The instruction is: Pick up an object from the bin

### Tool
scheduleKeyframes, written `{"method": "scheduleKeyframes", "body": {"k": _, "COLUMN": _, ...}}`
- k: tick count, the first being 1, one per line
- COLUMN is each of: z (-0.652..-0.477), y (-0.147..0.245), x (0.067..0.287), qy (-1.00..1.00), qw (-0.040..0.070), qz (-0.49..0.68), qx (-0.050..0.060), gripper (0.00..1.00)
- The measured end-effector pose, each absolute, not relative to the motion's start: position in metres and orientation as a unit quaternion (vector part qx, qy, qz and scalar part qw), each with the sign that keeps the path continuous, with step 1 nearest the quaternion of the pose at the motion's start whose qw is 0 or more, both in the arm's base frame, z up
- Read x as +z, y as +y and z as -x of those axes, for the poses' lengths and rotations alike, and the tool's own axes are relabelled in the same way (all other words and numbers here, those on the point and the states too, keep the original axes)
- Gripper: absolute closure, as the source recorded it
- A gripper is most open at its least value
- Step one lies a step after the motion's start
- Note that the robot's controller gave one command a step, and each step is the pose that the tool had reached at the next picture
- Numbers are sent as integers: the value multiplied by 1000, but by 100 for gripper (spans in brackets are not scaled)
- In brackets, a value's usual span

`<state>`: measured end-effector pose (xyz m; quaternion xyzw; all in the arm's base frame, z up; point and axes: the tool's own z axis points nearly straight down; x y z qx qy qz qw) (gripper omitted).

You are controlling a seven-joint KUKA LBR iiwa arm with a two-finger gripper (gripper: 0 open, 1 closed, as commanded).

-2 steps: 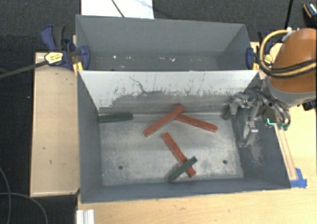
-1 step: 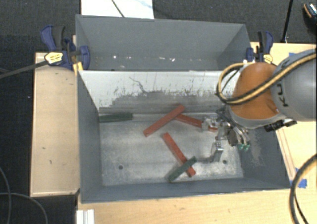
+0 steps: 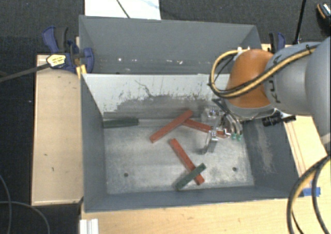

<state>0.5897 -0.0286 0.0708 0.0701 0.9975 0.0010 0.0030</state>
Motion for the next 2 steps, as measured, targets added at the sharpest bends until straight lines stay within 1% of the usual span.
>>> {"method": "scheduleKeyframes", "body": {"k": 1, "z": -589, "y": -30, "x": 71, "qy": 998, "qw": 2, "qz": -68, "qx": 0, "gripper": 100}}
{"method": "scheduleKeyframes", "body": {"k": 2, "z": -586, "y": -16, "x": 204, "qy": 996, "qw": 5, "qz": -90, "qx": 1, "gripper": 100}}
